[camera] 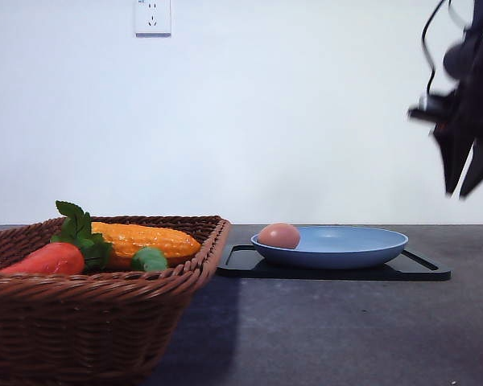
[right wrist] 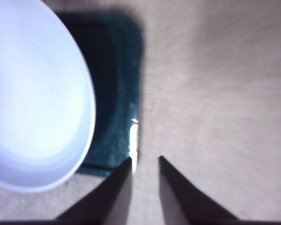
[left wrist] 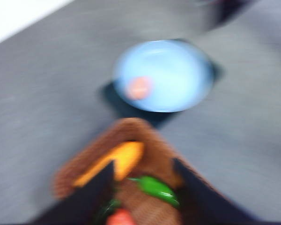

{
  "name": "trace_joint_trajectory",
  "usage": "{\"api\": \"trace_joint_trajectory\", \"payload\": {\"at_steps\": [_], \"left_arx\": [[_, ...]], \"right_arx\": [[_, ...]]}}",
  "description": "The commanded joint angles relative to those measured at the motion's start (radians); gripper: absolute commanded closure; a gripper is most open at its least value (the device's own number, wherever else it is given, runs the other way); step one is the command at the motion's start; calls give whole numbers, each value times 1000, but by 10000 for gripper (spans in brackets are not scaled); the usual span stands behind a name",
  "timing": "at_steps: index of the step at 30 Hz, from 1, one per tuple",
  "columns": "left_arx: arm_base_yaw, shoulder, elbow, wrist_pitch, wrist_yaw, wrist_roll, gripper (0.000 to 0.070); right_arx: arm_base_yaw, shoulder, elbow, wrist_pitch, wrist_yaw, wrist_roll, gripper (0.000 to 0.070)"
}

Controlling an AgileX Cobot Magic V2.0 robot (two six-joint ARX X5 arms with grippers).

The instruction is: Transfer egg from basket to plate and serve

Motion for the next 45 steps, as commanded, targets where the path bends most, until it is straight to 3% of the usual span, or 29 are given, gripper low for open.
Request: {"api": "trace_joint_trajectory", "payload": {"at_steps": [1,6,13,16,24,31,36,45], "left_arx": [[10,29,21,22,-7,-11,694],[109,89,18,26,-59,14,700],[257,76,-58,116,-10,-12,700],[291,32,-143,196,23,-42,700],[299,-188,-487,441,39,-128,700],[263,-440,-780,602,39,-222,700],[242,-571,-868,611,39,-295,700],[240,-596,-867,601,39,-311,700]], "right_arx": [[31,-35,25,-1,4,-23,696],[119,-209,-23,41,79,-58,700],[293,-483,-232,205,148,-60,700],[365,-602,-357,288,179,-60,700],[513,-915,-749,556,366,-45,700],[550,-1132,-1079,813,390,-17,700],[553,-1196,-1236,984,390,27,700],[551,-1194,-1248,997,390,41,700]]}}
